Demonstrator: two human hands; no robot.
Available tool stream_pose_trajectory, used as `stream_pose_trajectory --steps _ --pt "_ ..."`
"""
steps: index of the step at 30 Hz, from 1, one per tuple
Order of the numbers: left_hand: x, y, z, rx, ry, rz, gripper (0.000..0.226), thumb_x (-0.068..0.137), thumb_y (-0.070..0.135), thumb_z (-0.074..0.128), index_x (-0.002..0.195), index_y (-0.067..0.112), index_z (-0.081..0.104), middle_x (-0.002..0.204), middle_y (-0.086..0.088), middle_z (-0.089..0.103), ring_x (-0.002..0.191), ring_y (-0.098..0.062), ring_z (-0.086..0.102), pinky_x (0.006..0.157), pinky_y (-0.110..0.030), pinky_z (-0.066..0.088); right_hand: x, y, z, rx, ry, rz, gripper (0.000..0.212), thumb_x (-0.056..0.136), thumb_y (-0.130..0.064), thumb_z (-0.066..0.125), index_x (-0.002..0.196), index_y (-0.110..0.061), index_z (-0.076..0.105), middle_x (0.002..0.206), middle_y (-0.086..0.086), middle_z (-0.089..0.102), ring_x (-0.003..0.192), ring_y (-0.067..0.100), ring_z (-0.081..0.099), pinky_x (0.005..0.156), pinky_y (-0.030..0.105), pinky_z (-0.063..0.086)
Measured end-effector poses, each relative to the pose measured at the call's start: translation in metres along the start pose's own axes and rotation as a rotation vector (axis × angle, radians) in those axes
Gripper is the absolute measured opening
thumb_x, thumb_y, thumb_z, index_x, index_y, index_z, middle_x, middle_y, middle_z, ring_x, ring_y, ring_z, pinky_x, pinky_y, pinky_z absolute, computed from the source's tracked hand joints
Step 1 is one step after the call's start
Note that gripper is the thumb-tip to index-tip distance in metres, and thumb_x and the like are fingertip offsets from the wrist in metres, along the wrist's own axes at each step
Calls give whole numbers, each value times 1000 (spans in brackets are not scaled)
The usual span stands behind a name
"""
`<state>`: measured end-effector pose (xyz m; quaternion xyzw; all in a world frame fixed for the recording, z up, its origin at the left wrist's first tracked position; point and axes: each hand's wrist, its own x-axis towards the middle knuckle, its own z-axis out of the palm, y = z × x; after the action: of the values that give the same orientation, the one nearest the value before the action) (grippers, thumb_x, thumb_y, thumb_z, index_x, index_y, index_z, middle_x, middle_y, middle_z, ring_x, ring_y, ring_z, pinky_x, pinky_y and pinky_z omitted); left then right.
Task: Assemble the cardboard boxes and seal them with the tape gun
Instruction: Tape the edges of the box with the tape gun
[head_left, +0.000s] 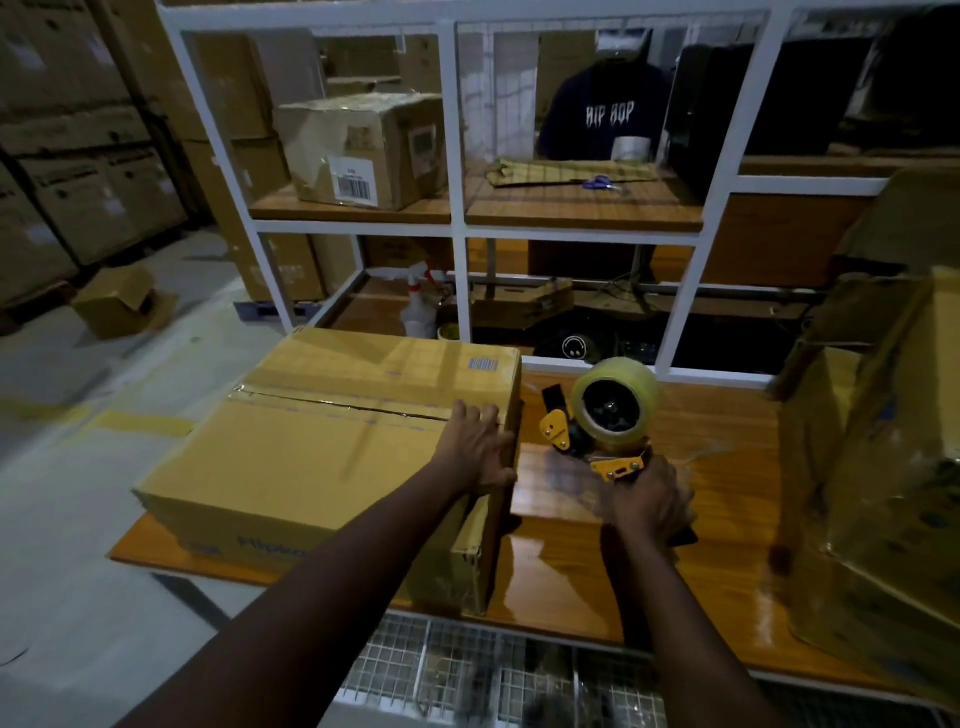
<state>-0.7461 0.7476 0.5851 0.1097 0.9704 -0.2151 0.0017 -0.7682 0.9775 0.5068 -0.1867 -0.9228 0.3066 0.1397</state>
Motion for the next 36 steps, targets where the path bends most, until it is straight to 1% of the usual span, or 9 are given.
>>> stream_pose_trajectory --steps 3,8,9,11,14,18,23,27,36 --pt "9 7 -8 109 -15 21 68 90 72 28 128 22 56 133 -19 42 111 -33 49 95 -47 32 14 -6 -10 4 25 -8 33 82 -19 71 111 -11 57 121 12 58 119 41 43 94 51 33" --pt "11 6 -10 -36 -57 -1 72 91 71 32 132 17 57 138 -19 34 120 -35 40 95 -43 34 24 -28 -27 27 95 -55 25 86 -22 66 108 -13 57 119 10 59 113 39 45 93 49 32" --pt "10 3 -4 -140 -32 -2 72 91 71 27 137 22 53 140 -19 34 123 -36 38 97 -44 35 25 -33 -30 34 116 -70 24 88 -21 64 109 -13 57 119 10 59 112 38 44 93 48 31" --pt "6 -7 15 -338 8 10 81 85 72 6 154 33 26 152 -20 26 135 -37 29 108 -49 31 23 -43 -35 28 152 -97 23 87 -18 63 109 -13 58 118 10 59 112 38 44 92 48 29" --pt "-5 -35 41 -457 -53 -4 86 82 69 -6 158 27 -4 166 -9 -6 152 -31 1 120 -56 8 18 -63 -38 -20 183 -162 26 86 -19 64 111 -14 58 118 9 59 112 40 44 91 50 31" --pt "-19 -92 69 -429 -107 -87 67 100 57 10 157 25 -6 165 -7 -11 152 -32 -2 118 -57 7 -1 -102 -34 -59 199 -249 28 87 -18 62 114 -16 56 119 7 58 110 37 43 89 48 31" --pt "-47 -181 111 -431 -156 -262 65 101 57 12 158 27 -1 166 -5 -9 152 -32 -1 117 -59 11 -34 -161 -9 -81 200 -329 12 90 -22 58 101 -18 55 109 6 60 98 34 47 83 45 31" --pt "-79 -250 137 -460 -211 -352 64 102 56 13 158 29 -5 165 -3 -12 152 -29 -4 118 -59 7 -67 -212 17 -128 149 -371 22 85 -20 64 105 -21 56 112 2 59 100 31 46 82 43 31" --pt "-120 -353 182 -474 -204 -218 70 96 64 18 156 38 -6 163 14 -14 152 -28 -6 117 -59 14 -125 -288 66 -183 131 -472 28 85 -19 67 111 -19 57 113 4 59 102 31 46 84 43 32"
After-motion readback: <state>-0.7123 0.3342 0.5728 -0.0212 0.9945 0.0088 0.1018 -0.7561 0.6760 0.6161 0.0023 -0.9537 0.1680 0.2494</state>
